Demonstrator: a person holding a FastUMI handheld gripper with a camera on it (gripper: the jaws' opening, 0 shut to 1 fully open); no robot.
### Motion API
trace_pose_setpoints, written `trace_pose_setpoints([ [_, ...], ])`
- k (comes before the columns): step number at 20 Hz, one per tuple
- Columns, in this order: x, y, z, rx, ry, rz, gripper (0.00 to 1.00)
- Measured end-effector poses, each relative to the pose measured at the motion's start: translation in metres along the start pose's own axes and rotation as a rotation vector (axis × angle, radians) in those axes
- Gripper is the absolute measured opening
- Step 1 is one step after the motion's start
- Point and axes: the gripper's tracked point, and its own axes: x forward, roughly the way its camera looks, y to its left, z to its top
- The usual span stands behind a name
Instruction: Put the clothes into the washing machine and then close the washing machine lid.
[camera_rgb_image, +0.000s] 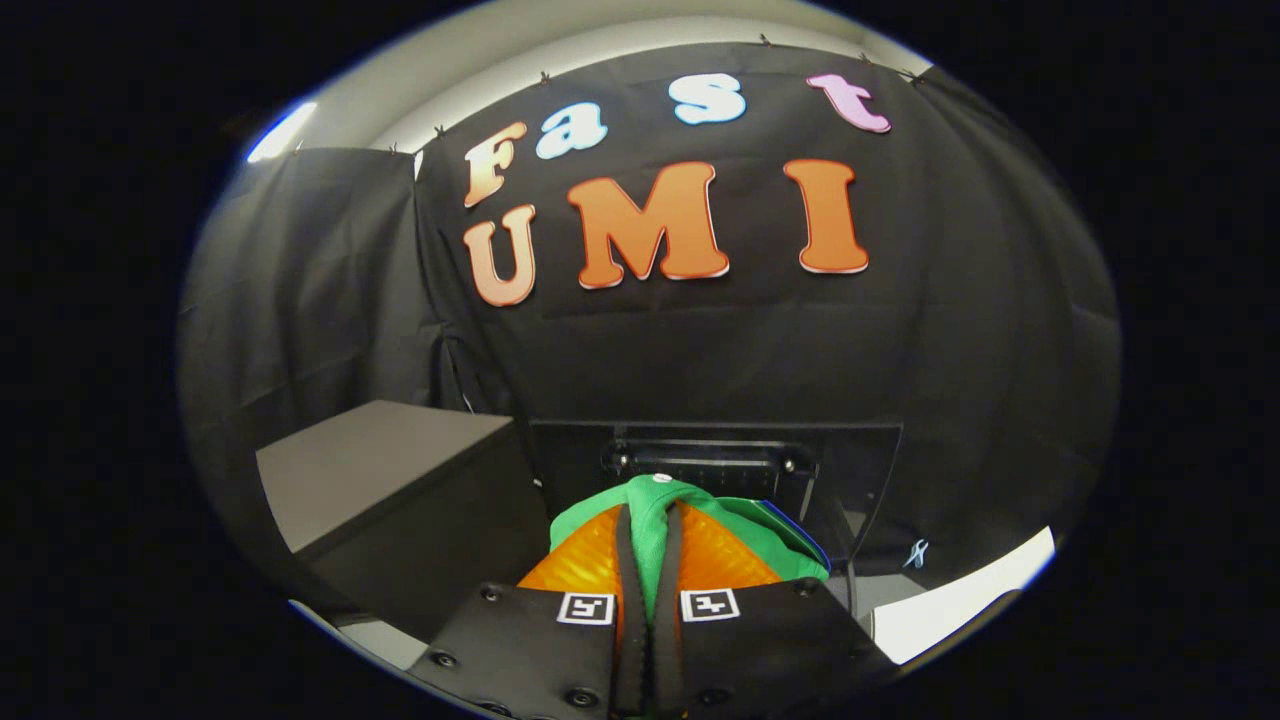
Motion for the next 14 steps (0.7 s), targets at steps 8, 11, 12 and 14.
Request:
trace_pose_setpoints([
  [8, 0.056, 0.006, -0.113, 0.003, 0.228, 0.053, 0.11],
  [11, 0.077, 0.011, -0.150, 0.002, 0.319, 0.052, 0.11],
  [12, 0.081, 0.008, -0.164, 0.005, 0.352, 0.045, 0.11],
  [14, 0.089, 0.003, -0.190, 0.021, 0.414, 0.031, 0.11],
])
